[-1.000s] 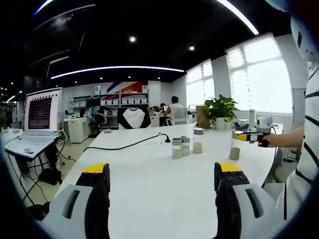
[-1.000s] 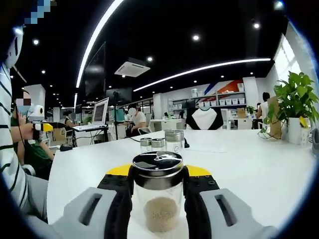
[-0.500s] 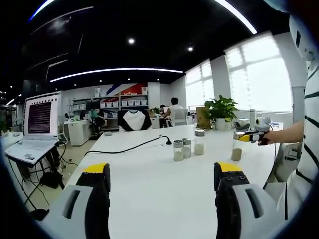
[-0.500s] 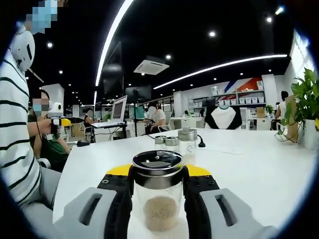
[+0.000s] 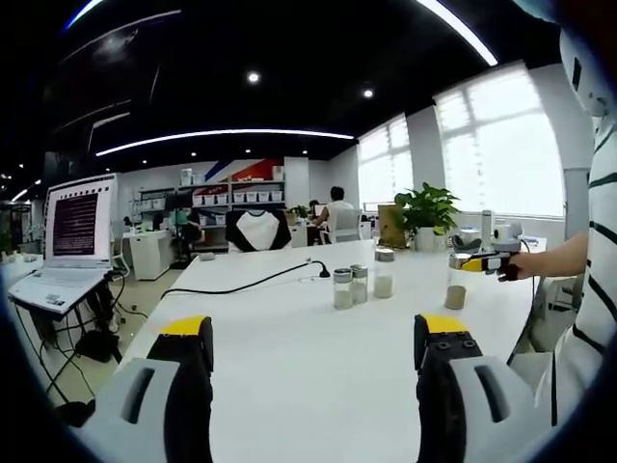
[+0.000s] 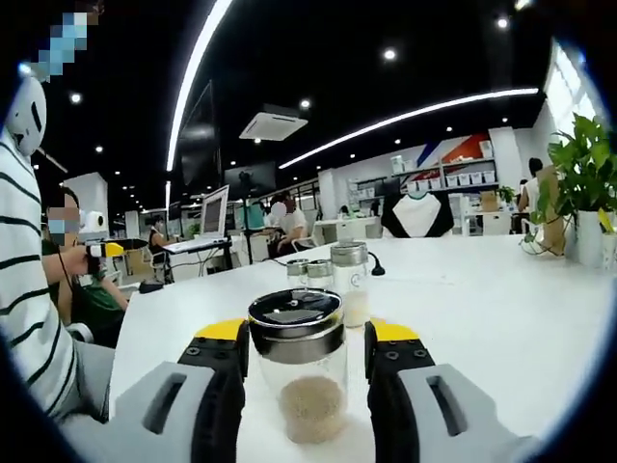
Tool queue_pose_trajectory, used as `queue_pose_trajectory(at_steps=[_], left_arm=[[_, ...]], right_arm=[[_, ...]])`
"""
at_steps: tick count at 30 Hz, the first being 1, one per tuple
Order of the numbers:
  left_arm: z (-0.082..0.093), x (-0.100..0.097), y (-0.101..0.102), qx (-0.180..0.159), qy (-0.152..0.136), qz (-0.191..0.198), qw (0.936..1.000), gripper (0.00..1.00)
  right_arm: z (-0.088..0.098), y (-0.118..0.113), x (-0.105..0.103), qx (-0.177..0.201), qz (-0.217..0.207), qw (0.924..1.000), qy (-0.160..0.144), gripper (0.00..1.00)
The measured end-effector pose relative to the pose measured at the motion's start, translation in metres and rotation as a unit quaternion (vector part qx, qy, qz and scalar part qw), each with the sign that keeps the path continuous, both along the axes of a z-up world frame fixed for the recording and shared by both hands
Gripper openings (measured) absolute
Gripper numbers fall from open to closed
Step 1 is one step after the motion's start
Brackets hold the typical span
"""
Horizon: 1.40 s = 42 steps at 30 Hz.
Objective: Rotate the seasoning bottle until the label or dispensing opening points toward the visible target arrow and the bottle remains upright within the marked orientation range
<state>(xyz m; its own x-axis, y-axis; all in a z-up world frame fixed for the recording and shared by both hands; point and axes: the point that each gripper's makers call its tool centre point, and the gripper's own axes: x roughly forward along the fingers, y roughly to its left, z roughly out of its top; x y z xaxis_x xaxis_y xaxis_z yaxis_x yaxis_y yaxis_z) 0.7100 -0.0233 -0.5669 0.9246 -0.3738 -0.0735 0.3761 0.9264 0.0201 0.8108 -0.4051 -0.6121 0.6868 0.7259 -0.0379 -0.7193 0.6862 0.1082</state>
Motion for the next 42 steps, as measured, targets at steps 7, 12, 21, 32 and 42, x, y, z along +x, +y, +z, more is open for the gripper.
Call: queue_pose_trajectory(at_steps=[7,12,21,32,42], left_arm=[[0.000,0.000,-0.008,-0.017,0.003,-0.007,0.9998,0.90],[-0.001,0.001,-0.007,-0.025,0.002,-0.007,0.9997,0.90],[0.005,0.012,-0.014,-0.026,-0.002,-0.019,0.9995,0.90],[0.001,0.009,-0.016,-0.011,0.002,-0.025,0.9996,0.90],[0.003,0.006,-0.007,-0.010,0.002,-0.016,0.9998,0.90]], right_arm=[[0.019,-0.012,0.001,0.025,-0.116,0.9929,-0.006,0.47],[0.023,-0.017,-0.001,0.009,-0.173,0.9848,-0.010,0.45],[0.017,-0.011,0.000,0.001,-0.227,0.9738,-0.007,0.47],[0.008,-0.016,0.006,-0.007,-0.267,0.9637,0.006,0.47],[0.001,-0.007,0.012,-0.075,-0.256,0.9638,-0.005,0.41]])
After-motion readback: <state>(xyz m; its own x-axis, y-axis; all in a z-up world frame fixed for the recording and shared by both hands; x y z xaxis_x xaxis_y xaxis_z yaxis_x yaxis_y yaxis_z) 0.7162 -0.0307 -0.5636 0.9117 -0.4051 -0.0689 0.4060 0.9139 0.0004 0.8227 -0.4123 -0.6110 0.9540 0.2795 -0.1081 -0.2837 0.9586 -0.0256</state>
